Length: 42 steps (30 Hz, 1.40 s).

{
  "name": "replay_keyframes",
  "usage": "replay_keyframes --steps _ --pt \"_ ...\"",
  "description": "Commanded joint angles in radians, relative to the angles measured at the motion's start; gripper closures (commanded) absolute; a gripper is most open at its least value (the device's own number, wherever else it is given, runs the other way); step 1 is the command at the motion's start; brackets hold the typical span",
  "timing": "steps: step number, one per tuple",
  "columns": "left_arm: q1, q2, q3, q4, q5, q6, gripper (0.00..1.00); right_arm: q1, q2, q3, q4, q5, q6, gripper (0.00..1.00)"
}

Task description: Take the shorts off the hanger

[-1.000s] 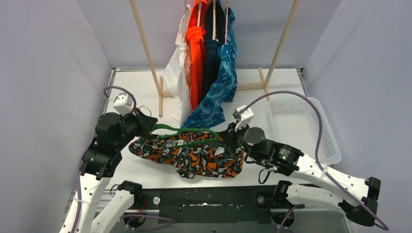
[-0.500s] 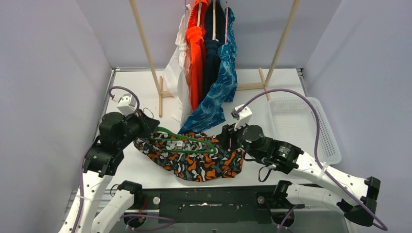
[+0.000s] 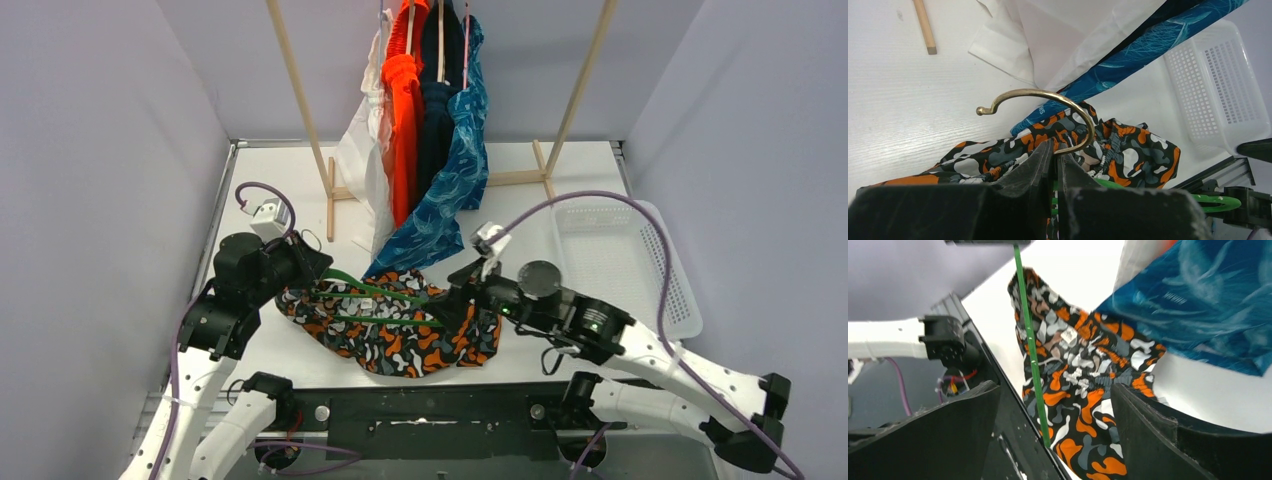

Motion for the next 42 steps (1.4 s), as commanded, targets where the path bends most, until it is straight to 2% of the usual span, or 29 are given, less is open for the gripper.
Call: replay_keyframes --steps 1,4,9,12,18,19,21,23,28,33,38,42 --pt "0.005 -0.007 0.015 0.083 0.033 0.007 1.00 -0.002 0.132 0.067 -0.018 -0.152 -0.069 0.20" --pt "0.005 -0.009 0.016 0.073 0.028 0.011 1.00 0.023 0.163 0.064 -0.003 -0.198 -0.095 0.27" --pt "0.005 -0.014 0.015 0.072 0.025 0.003 1.00 0.026 0.179 0.064 -0.029 -0.190 -0.107 0.46" --pt "0.005 -0.015 0.017 0.081 0.024 -0.001 1.00 0.027 0.178 0.056 -0.024 -0.203 -0.117 0.69" --pt "0.005 -0.005 0.038 0.076 0.042 0.003 1.00 0.027 0.164 0.065 -0.046 -0.140 -0.100 0.98" --pt "0.004 -0.005 0.042 0.075 0.049 0.009 0.99 0.026 0.152 0.062 -0.052 -0.121 -0.096 1.00" --pt "0.005 -0.011 0.049 0.076 0.075 0.017 0.86 0.023 0.113 0.039 -0.046 -0.126 -0.089 1.00" --pt "0.006 -0.016 0.067 0.073 0.135 0.017 0.67 0.023 0.060 -0.003 -0.014 -0.173 -0.089 1.00" --pt "0.005 -0.017 0.116 0.069 0.309 0.019 0.43 0.021 -0.059 -0.024 -0.089 -0.112 -0.059 1.00" --pt "0.004 -0.040 0.111 0.058 0.405 0.055 0.34 0.022 -0.190 -0.027 -0.216 -0.012 -0.017 1.00" --pt "0.003 -0.056 0.099 0.073 0.623 0.064 0.32 0.023 -0.308 -0.018 -0.316 0.039 0.026 1.00" --pt "0.003 -0.086 0.101 0.068 0.617 0.081 0.29 0.023 -0.400 -0.016 -0.367 0.030 0.067 1.00"
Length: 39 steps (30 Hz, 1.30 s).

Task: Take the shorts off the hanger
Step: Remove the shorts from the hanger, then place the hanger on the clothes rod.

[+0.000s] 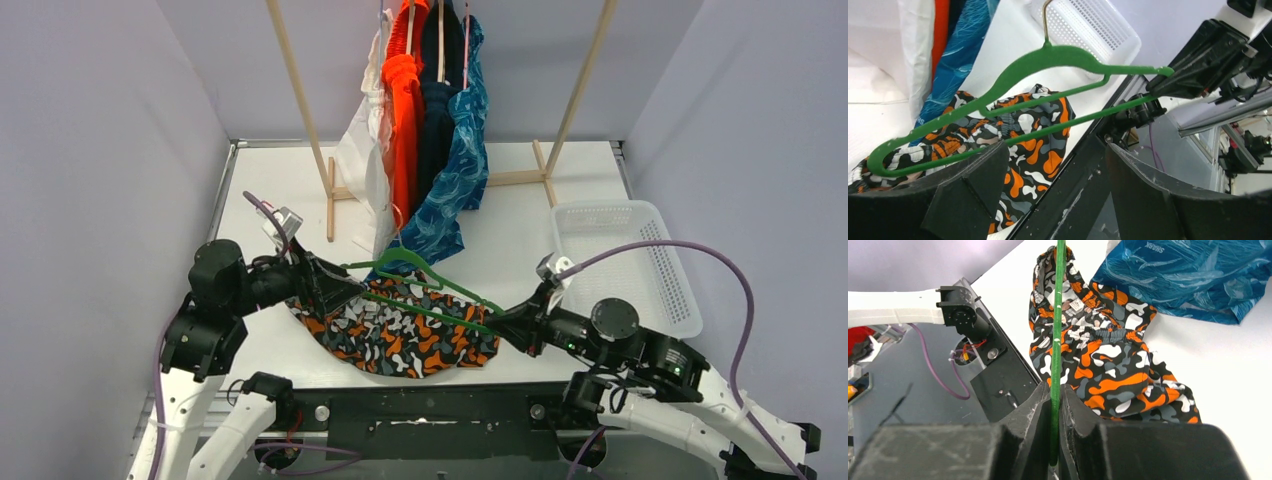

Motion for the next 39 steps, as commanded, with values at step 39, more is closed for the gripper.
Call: replay_keyframes --steps 39 --pt "0.003 -0.034 -0.050 0.052 -0.297 0.085 0.28 0.014 -0.031 0.349 -0.466 0.841 0.167 1.00"
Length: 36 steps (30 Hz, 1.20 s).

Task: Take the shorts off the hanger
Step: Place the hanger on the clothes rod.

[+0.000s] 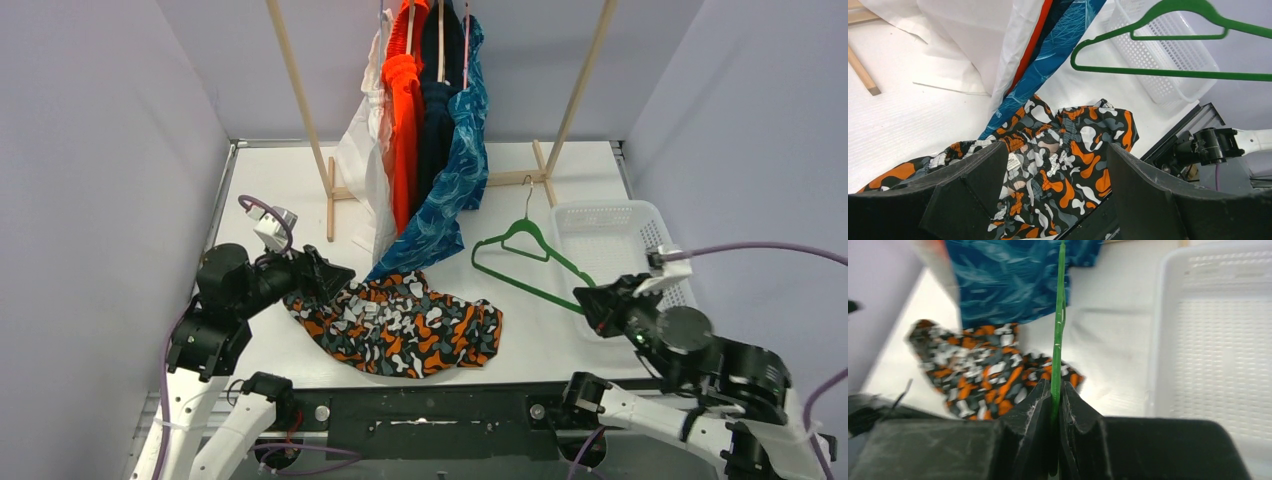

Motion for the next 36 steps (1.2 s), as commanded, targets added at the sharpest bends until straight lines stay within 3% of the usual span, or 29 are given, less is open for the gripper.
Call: replay_keyframes --steps 1,6,16,21,27,32,36 --pt "0.003 -0.011 0.019 0.044 -0.031 0.023 0.28 -0.009 0.081 -0.062 0.142 0.290 -0.135 1.00" --pt "0.002 -0.007 0.037 0.014 -0.055 0.033 0.28 -0.007 0.066 -0.117 0.362 0.332 -0.322 1.00" --pt "0.003 -0.004 -0.077 0.120 -0.183 -0.065 0.28 -0.008 0.043 -0.253 0.710 0.336 -0.545 1.00" --pt "0.004 -0.035 -0.100 0.136 -0.240 -0.046 0.28 -0.008 0.063 -0.346 1.001 0.349 -0.721 1.00" --pt "0.004 -0.100 -0.173 0.158 -0.357 -0.045 0.27 -0.009 0.042 -0.447 1.338 0.257 -0.920 1.00" --pt "0.004 -0.179 -0.319 0.259 -0.390 -0.022 0.25 -0.010 0.106 -0.472 1.524 0.232 -1.077 1.00" --pt "0.004 -0.190 -0.326 0.255 -0.437 0.003 0.23 -0.010 0.198 -0.464 1.675 0.228 -1.196 1.00"
